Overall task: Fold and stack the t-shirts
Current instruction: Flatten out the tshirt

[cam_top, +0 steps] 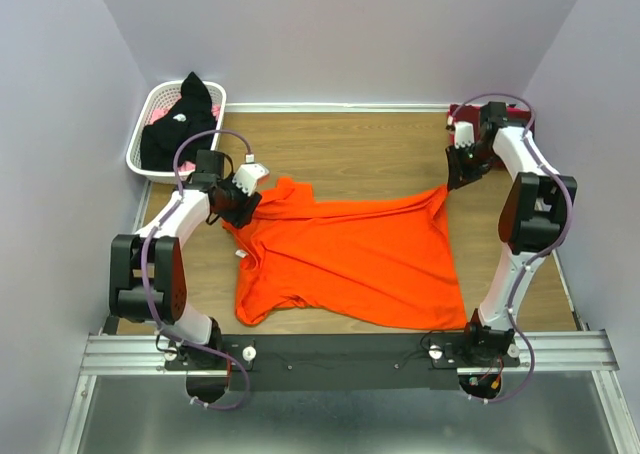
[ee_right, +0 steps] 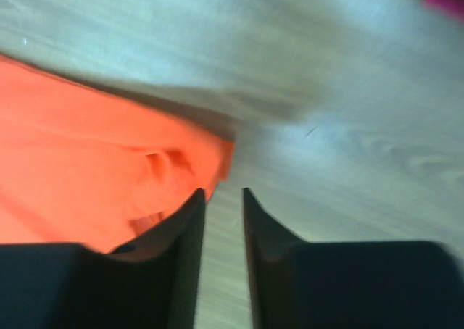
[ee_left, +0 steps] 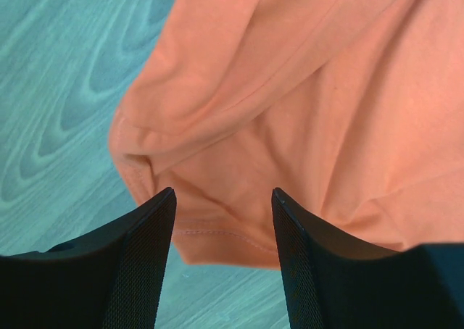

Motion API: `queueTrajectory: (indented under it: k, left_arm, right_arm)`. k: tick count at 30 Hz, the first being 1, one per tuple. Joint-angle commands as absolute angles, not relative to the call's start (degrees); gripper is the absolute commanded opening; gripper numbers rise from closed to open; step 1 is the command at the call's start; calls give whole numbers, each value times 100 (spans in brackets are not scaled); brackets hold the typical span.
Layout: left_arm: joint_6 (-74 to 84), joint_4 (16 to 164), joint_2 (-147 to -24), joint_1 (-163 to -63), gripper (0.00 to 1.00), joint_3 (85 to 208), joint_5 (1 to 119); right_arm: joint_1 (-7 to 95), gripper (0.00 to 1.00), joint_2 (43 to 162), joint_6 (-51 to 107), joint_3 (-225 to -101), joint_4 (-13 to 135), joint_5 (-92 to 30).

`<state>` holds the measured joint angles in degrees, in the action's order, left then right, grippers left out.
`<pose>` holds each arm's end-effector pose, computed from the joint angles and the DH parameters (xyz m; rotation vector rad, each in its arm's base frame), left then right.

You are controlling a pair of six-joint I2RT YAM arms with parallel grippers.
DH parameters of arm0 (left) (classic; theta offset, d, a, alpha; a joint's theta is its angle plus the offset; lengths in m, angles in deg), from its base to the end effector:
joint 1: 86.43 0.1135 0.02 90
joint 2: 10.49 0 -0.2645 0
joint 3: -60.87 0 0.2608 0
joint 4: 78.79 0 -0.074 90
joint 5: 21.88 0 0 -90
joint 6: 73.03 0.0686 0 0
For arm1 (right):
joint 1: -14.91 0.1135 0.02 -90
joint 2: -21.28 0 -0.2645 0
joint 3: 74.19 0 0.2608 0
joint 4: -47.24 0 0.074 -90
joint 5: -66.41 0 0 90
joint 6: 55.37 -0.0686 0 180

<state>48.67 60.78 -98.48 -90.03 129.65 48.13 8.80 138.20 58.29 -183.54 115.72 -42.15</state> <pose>0.3249 -0.0439 0.1725 0.8840 2.3785 -0.2664 0.4317 -0.0242 0.1800 -0.4831 2.7621 0.3546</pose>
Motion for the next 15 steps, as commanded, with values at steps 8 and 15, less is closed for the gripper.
queueTrajectory:
  k: [8,15]
  left_arm:
    - [4887,5812,-9285,-9354,63,13253,4659]
    - [4835,5873,-9442,-9837,64,12954,4640]
  right_arm:
    - [849,50,13985,5344,-18955,11679,-4413]
    - [858,45,13290,5554,-17750,11793,-4635]
